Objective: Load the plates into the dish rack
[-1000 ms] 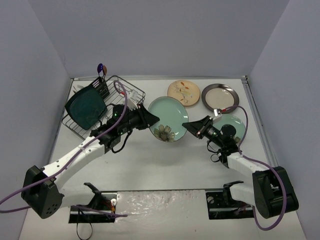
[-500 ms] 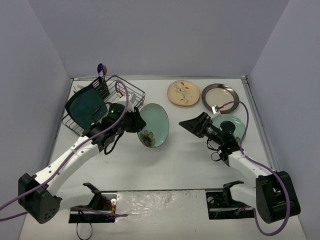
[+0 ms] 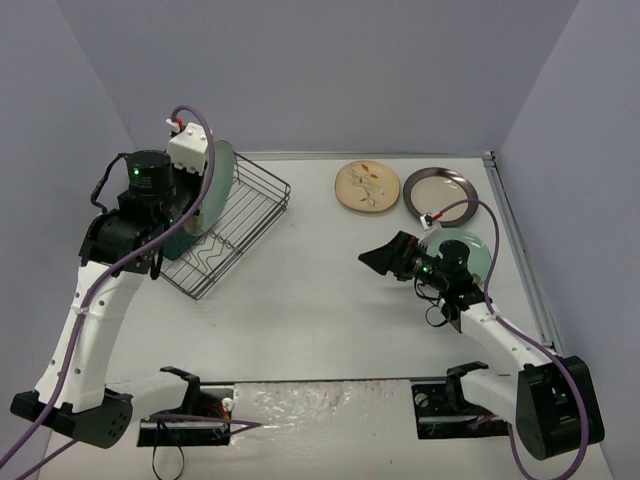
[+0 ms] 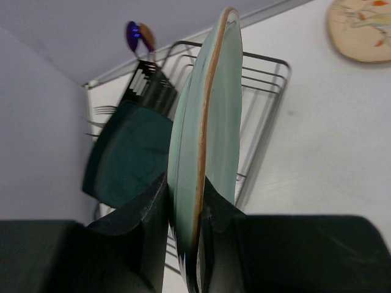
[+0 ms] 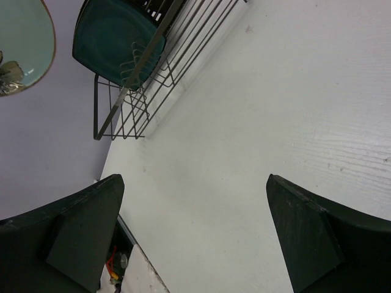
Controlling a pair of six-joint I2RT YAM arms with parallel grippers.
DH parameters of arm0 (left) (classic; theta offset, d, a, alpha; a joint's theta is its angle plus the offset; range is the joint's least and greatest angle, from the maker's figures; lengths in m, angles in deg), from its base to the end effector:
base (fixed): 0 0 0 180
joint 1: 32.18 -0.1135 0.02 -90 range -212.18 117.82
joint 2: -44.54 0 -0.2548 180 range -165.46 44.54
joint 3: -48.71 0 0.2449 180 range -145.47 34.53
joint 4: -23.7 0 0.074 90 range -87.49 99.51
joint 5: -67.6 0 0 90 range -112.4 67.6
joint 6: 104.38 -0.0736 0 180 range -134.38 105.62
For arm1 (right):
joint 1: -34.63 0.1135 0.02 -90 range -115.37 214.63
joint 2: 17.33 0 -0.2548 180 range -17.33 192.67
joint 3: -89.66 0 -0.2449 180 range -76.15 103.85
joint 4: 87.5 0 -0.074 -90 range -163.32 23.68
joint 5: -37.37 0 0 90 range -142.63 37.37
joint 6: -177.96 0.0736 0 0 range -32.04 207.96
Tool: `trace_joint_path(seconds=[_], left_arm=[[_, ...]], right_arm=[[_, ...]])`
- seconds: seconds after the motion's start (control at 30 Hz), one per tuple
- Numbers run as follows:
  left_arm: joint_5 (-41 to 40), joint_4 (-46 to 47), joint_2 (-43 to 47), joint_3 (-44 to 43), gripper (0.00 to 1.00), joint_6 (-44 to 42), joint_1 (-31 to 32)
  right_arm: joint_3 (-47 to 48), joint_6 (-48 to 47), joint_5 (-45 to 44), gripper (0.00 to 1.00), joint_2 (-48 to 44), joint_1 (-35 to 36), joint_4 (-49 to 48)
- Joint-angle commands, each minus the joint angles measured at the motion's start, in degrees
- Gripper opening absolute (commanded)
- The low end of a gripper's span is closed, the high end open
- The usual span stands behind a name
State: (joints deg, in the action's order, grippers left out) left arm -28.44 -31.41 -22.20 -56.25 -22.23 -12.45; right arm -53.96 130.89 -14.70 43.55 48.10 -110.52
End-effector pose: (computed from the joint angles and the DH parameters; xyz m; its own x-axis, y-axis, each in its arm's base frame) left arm 0.2404 -0.0780 0.4563 -0.2380 0.2297 -0.9437 0.2760 0.9476 0.1610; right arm 0.2334 0.1024 0.2311 -0.5506 0.4206 -0.7211 -0.5550 0.4609 0.6925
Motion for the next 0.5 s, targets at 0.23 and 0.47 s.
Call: trace_joint_path(seconds=[0.23, 0.47], left_arm=[[5.5, 3.0, -10.5, -5.2, 0.0, -30.9, -15.2], [9.7, 6.9, -13.0, -0.3, 0.0, -36.6, -19.4]], right_arm=[[1.9, -3.4, 1.8, 1.0, -0.3, 0.0, -1.7], [1.1, -3.7, 1.2, 1.0, 0.0, 0.1, -2.0]])
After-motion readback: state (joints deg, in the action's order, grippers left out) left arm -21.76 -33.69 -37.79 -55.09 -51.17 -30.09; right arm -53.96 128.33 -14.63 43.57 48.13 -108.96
